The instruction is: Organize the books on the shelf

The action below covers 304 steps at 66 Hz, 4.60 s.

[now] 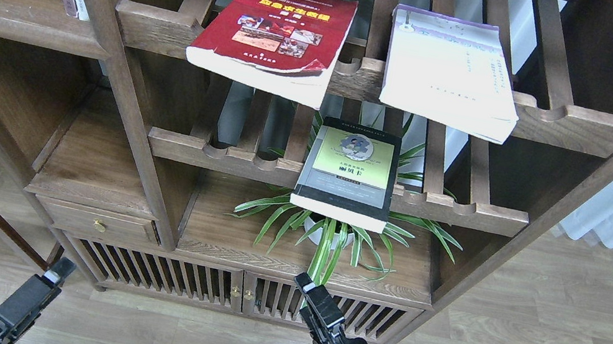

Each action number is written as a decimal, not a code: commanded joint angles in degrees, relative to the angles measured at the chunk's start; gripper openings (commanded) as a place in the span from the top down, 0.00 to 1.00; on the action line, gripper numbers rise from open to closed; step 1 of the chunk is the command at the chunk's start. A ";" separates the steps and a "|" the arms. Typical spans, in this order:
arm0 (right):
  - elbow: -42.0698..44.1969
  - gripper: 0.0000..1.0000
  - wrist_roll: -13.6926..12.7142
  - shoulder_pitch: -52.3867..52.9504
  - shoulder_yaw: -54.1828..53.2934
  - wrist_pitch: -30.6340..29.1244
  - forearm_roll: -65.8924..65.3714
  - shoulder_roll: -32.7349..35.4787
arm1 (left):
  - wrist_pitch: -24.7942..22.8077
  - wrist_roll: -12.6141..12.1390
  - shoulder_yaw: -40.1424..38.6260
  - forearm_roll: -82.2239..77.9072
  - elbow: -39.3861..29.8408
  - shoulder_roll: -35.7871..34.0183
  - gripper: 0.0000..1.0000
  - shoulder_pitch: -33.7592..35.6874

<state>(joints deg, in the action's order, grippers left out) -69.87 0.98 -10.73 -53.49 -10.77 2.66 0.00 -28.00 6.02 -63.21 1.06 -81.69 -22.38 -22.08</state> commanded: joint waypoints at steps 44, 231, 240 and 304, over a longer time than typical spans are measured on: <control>7.03 0.00 -0.54 3.08 0.49 -17.23 -0.55 0.00 | 0.00 0.39 -2.79 0.00 0.74 0.14 0.00 0.55; 11.95 0.78 15.11 18.81 2.33 -17.23 12.63 0.00 | 0.00 0.39 -14.92 0.00 6.98 -1.53 0.00 1.42; 12.21 0.83 15.20 18.81 1.72 -17.18 12.63 0.00 | 0.00 0.39 -14.92 0.00 6.98 -1.53 0.00 1.51; 1.58 0.95 11.33 0.89 5.41 -17.23 8.24 0.00 | 0.00 -0.93 -13.52 0.52 8.65 -0.47 0.00 4.41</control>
<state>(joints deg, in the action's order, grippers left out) -68.06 12.47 -8.36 -49.09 -28.04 11.41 0.01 -28.00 5.72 -77.31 1.48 -72.99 -23.07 -17.75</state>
